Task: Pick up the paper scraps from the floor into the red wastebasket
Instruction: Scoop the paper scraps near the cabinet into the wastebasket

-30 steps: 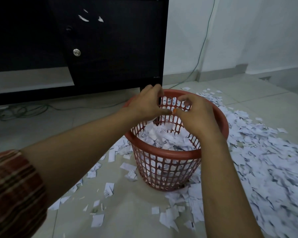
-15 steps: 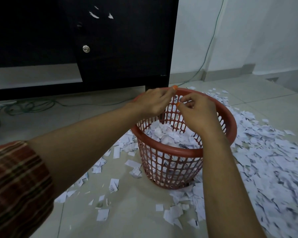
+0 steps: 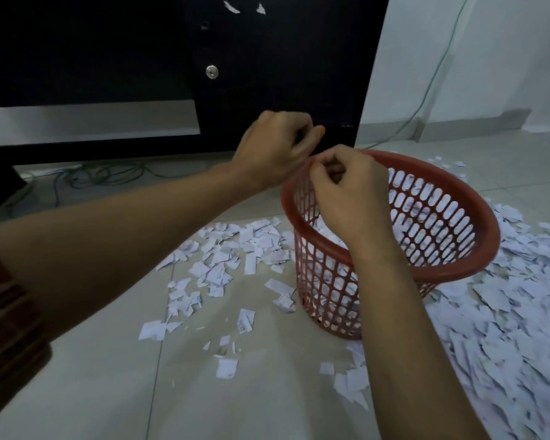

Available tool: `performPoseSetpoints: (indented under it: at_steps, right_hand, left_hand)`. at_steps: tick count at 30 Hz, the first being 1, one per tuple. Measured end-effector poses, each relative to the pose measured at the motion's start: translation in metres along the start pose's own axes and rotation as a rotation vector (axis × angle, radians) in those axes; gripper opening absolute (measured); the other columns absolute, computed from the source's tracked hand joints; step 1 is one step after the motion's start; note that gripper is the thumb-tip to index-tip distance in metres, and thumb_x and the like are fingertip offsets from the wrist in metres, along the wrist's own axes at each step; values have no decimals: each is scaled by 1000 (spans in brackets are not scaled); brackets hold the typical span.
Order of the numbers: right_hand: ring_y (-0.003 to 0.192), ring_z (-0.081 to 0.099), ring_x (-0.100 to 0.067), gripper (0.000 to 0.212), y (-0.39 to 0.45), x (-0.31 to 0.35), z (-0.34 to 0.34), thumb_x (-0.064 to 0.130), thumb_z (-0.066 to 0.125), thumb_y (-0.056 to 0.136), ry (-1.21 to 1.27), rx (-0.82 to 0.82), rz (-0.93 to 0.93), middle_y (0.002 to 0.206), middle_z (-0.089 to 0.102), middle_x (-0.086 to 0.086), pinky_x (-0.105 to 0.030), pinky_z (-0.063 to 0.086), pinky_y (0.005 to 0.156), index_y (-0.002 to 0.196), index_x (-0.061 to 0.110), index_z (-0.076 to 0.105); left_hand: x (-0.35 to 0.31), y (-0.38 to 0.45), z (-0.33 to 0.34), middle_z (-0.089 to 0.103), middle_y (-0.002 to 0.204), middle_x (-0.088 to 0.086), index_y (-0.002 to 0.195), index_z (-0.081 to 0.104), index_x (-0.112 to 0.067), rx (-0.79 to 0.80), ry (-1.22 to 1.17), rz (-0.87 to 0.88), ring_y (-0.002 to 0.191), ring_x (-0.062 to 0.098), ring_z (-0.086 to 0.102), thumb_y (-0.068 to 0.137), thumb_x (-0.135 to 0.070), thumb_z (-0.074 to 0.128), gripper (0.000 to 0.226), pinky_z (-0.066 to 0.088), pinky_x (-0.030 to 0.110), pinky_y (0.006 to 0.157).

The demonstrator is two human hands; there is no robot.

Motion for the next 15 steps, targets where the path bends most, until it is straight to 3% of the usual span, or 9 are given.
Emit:
performPoseSetpoints:
  at_steps: [3,6,10,15]
  right_hand:
    - [72,60,-7,11,-12,16,21,13,58,90,76,-14,-106,76,64,4,-17,49,63,84,13,67]
    - [71,59,-11,10,-32,25,48,11,58,89,132,-8,-213,76,62,0,-32,50,64,82,9,65]
    - [70,56,-13,9,-66,13,87,9,59,87,157,109,-243,75,60,-1,-31,48,63,79,9,63]
    - [76,56,-10,4,-110,-39,132,15,61,86,57,356,-95,84,59,2,-29,49,69,85,14,65]
  left_hand:
    - [25,-16,-20,44,51,-5,56,42,-22,14,26,-16,46,10,39,94,-33,49,41,30,27,49]
    - [50,-42,-31,48,65,-3,65,51,-11,89,92,-44,56,8,42,96,-28,49,35,33,27,54]
    - [83,-85,-28,54,80,4,84,59,-7,249,208,-75,69,18,49,98,-25,48,26,39,32,62]
    - [111,-143,-11,58,90,5,94,61,-10,413,244,-101,77,18,53,98,-22,48,17,47,33,70]
Point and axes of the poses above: each hand's wrist, its own y-axis towards the middle knuckle, its own z-axis out of the palm, x = y × z, the point moved 3 cm from there along y, towards the middle knuckle
